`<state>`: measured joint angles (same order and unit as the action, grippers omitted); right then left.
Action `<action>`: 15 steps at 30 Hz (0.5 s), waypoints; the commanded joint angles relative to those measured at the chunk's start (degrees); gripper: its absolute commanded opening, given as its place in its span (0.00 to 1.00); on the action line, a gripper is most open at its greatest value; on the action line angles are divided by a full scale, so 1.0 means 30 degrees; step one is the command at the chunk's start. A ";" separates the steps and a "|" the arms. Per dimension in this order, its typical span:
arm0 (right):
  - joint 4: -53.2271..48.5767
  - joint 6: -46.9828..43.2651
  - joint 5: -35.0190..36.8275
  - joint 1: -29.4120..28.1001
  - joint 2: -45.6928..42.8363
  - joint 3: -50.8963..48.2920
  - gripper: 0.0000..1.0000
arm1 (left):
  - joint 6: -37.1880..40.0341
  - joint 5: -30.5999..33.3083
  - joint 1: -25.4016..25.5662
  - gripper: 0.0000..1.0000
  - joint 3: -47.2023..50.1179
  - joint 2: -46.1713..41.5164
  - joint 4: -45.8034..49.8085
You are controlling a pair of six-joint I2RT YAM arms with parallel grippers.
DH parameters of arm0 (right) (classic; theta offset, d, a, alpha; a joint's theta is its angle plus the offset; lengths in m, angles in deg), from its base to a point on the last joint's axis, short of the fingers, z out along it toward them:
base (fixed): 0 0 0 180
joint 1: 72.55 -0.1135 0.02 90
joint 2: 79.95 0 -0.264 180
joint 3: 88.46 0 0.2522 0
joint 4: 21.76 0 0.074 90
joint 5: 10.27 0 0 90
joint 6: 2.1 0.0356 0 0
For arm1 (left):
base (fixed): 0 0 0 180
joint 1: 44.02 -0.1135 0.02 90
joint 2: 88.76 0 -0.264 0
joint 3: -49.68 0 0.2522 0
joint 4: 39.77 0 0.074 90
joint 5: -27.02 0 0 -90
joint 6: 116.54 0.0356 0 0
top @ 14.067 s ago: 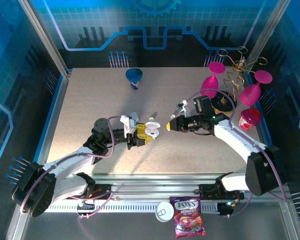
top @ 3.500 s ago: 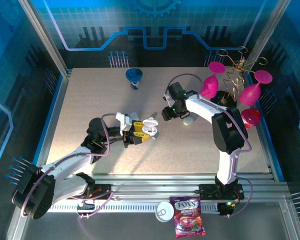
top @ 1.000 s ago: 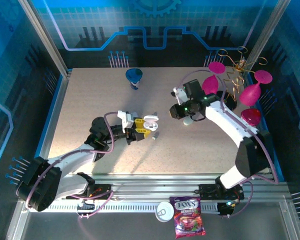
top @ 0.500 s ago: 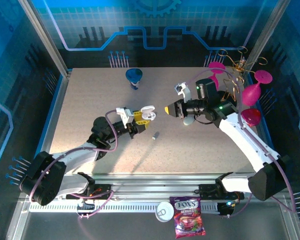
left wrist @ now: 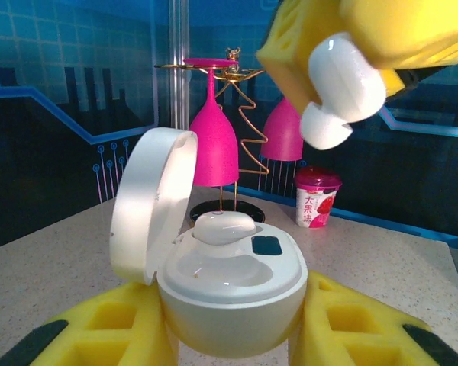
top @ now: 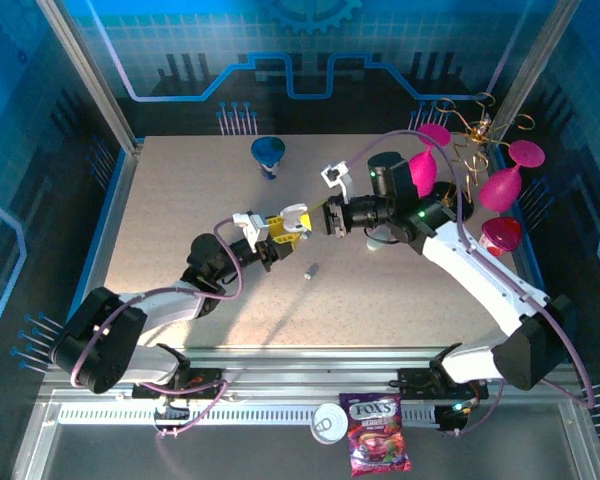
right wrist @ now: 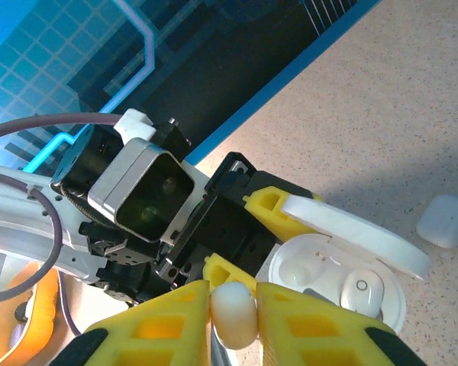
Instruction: Insert the wireless bluetooth earbuds into the charging case
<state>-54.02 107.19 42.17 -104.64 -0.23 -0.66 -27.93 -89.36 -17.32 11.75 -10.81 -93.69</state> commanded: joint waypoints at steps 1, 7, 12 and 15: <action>0.0115 -0.0217 0.0010 -0.0378 0.0650 0.0912 0.20 | 0.0067 0.0363 0.0065 0.26 -0.0003 -0.0012 -0.1229; -0.0378 -0.0650 0.0643 -0.0911 0.1508 0.1734 0.20 | 0.0456 0.0448 0.0051 0.26 0.0068 -0.0487 -0.0666; -0.1085 -0.1022 0.1331 -0.1276 0.2175 0.2308 0.20 | 0.0580 0.0651 0.0062 0.27 0.0093 -0.0729 -0.0635; -0.1431 -0.1200 0.1736 -0.1415 0.2469 0.2532 0.20 | 0.0580 0.0675 0.0065 0.27 0.0099 -0.0787 -0.0672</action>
<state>-56.25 105.22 45.65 -107.90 6.00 4.83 -27.63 -88.11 -17.32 11.75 -11.70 -94.04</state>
